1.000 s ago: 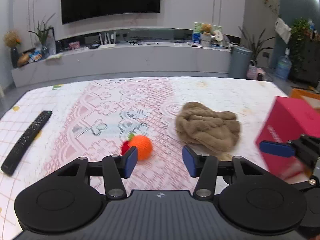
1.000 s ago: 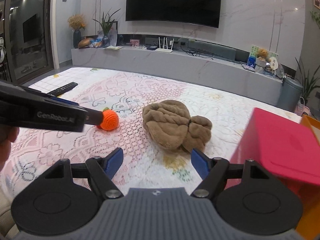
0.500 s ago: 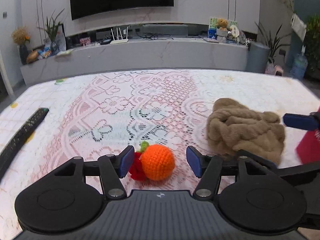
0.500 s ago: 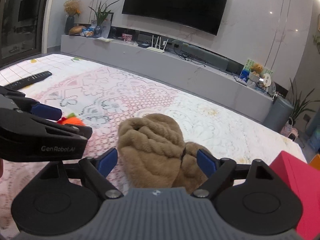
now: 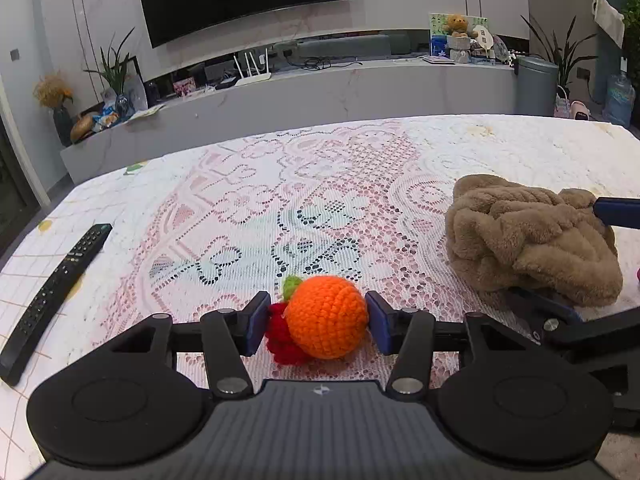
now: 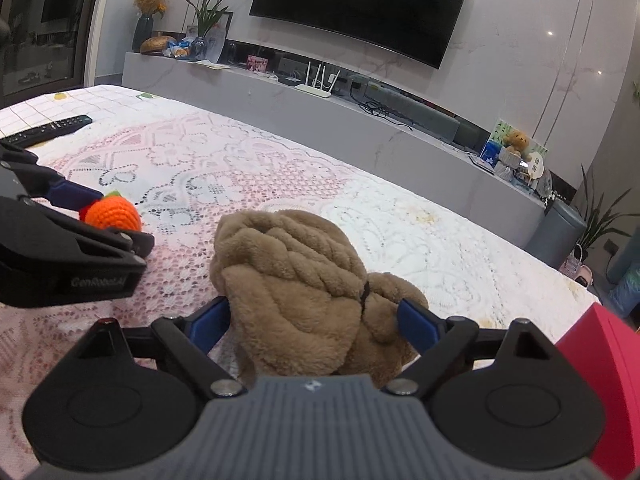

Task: Organize soft objects
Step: 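Grasp the orange crocheted ball with the left gripper while the right grasps the brown plush bear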

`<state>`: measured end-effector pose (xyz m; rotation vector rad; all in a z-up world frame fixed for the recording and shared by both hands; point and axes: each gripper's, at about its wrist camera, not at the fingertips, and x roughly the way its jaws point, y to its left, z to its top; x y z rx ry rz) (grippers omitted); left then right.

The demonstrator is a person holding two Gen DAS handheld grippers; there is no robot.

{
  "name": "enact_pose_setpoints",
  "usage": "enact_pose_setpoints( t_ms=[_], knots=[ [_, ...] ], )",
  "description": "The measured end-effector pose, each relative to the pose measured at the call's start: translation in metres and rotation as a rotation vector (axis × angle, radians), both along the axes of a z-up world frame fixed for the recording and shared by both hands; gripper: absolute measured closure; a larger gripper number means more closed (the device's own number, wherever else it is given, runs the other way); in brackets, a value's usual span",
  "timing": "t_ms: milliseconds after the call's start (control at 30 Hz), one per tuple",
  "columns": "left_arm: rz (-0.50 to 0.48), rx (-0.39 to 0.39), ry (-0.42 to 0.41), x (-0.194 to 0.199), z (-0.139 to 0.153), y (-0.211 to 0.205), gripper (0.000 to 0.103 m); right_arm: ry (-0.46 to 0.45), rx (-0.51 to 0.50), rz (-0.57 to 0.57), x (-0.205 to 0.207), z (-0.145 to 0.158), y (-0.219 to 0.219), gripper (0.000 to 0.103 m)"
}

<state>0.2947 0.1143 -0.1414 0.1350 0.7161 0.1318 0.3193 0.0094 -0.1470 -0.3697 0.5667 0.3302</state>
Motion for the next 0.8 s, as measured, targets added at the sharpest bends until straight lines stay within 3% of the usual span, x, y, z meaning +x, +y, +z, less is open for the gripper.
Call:
enact_pose_setpoints(
  t_ms=[200, 400, 500, 533, 567, 800],
  knots=[
    [-0.003, 0.003, -0.014, -0.003, 0.001, -0.002, 0.047, -0.003, -0.026, -0.004, 0.004, -0.006, 0.001, 0.018],
    [-0.009, -0.034, -0.022, -0.005, 0.006, -0.002, 0.047, -0.024, -0.060, -0.008, 0.004, -0.009, 0.001, 0.029],
    [-0.027, -0.035, -0.029, -0.007, 0.008, -0.007, 0.047, -0.037, -0.040, -0.011, 0.002, -0.008, -0.001, 0.040],
    [-0.030, -0.036, -0.032, -0.007, 0.009, -0.008, 0.047, -0.046, -0.047, -0.018, 0.001, -0.008, -0.001, 0.050],
    [-0.033, -0.036, -0.034, -0.007, 0.009, -0.009, 0.047, -0.058, -0.057, -0.021, 0.000, -0.007, -0.001, 0.055],
    [-0.045, -0.039, -0.042, -0.010, 0.011, -0.012, 0.047, -0.071, -0.032, -0.028, -0.002, -0.002, -0.005, 0.071]
  ],
)
